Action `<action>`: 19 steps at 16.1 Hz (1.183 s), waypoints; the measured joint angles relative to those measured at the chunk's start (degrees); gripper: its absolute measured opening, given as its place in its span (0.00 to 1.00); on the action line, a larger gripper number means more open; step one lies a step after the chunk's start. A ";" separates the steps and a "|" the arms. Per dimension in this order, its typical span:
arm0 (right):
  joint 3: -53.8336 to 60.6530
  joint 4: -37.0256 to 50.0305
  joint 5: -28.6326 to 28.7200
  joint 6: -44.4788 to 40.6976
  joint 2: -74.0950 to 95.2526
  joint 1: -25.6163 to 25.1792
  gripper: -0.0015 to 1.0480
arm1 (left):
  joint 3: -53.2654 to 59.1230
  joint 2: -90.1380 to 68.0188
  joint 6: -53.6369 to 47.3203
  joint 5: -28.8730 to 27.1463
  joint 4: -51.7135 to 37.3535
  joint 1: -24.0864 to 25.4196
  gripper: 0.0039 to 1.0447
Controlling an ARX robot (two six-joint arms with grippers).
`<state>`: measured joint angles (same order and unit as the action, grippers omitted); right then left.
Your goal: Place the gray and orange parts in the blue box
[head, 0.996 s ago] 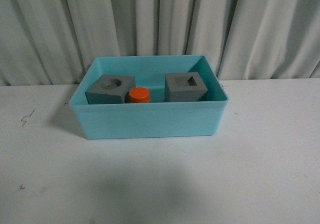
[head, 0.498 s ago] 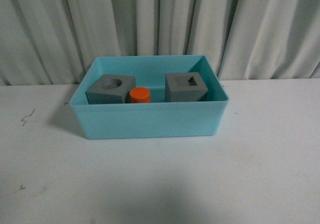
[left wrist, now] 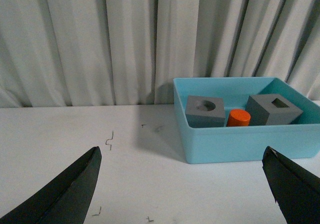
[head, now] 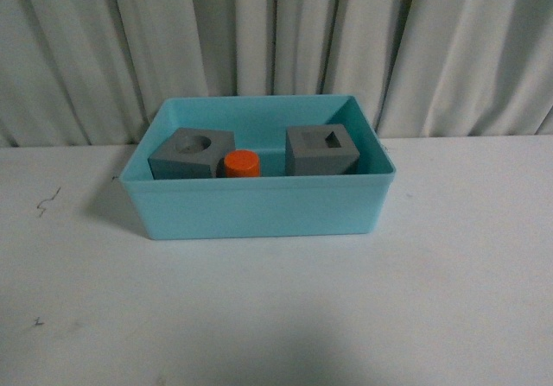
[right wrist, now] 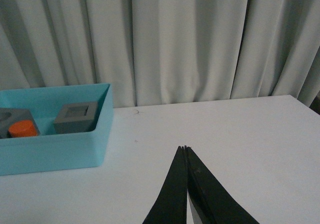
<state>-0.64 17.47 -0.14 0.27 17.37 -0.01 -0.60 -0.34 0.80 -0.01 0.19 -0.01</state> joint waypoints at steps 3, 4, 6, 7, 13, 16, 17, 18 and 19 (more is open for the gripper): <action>0.00 -3.65 0.00 0.00 -3.69 0.00 0.02 | 0.00 0.00 0.00 0.00 0.00 0.00 0.94; 0.00 -4.57 0.00 0.00 -4.46 0.00 0.02 | 0.00 0.00 0.00 0.00 0.02 0.00 0.94; 0.00 -5.95 0.00 0.00 -6.01 0.00 0.02 | 0.00 0.00 0.00 0.00 0.00 0.00 0.94; 0.00 -6.54 0.00 0.00 -6.60 0.00 0.02 | 0.00 0.00 0.00 0.00 0.00 0.00 0.94; -0.02 -17.73 0.04 -0.07 -17.16 0.00 0.02 | 0.00 0.00 -0.02 0.02 0.02 0.00 0.94; -0.02 -17.70 0.04 -0.13 -17.16 0.00 0.04 | 0.00 0.00 0.00 0.00 0.00 0.00 0.94; -0.02 -17.68 0.02 -0.13 -17.18 0.00 0.14 | 0.00 0.00 0.00 0.00 0.00 0.00 0.94; -0.02 -17.68 0.04 -0.13 -17.16 0.00 0.25 | 0.00 0.00 0.00 0.00 0.00 0.00 0.94; -0.02 -17.68 0.04 -0.13 -17.16 0.00 0.37 | 0.00 0.00 0.00 0.00 0.00 0.00 0.94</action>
<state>-0.67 -0.21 -0.10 0.14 0.21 -0.01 -0.60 -0.34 0.80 -0.01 0.19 -0.01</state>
